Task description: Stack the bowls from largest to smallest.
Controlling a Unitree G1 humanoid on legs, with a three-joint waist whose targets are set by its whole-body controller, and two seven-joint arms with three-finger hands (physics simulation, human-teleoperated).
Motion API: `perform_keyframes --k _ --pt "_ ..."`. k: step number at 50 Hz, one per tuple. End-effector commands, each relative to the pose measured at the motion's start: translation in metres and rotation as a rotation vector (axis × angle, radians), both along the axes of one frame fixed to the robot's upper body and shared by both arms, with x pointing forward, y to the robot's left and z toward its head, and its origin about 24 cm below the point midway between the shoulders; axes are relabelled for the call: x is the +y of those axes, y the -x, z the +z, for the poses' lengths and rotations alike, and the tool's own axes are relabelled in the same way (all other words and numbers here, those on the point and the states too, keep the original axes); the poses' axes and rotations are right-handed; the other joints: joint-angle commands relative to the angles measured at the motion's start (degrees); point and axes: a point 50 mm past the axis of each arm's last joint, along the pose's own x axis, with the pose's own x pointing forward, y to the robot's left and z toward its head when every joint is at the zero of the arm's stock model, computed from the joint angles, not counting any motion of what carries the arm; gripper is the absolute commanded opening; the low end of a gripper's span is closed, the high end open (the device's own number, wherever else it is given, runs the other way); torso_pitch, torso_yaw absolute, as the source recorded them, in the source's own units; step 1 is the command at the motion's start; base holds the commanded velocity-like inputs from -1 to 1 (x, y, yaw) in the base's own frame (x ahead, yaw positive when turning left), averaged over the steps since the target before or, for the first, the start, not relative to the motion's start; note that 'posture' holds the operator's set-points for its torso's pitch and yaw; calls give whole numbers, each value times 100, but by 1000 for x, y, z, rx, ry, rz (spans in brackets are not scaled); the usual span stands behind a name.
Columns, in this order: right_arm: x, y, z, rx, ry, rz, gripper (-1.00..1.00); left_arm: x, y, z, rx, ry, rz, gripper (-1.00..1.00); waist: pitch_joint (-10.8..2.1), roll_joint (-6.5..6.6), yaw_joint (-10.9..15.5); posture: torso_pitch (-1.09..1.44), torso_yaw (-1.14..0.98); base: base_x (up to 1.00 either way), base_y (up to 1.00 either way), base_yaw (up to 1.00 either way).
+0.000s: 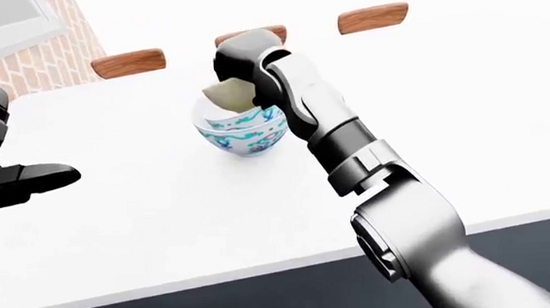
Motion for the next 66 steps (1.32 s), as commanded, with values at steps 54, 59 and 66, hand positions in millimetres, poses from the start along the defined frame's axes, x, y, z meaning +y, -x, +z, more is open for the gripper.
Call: perform_keyframes --k 54,59,66 --pt "-111 80 101 -269 -176 -116 -7 -12 2 15 -65 -40 2 100 -31 -131 38 -24 0 0 0 0" --pt "-137 99 99 -276 -184 -165 -5 -7 4 15 -68 -37 12 100 -39 -133 27 -24 0 0 0 0" --pt "-174 127 94 -284 -198 -242 4 0 10 15 -73 -33 33 100 -33 -177 15 -24 0 0 0 0"
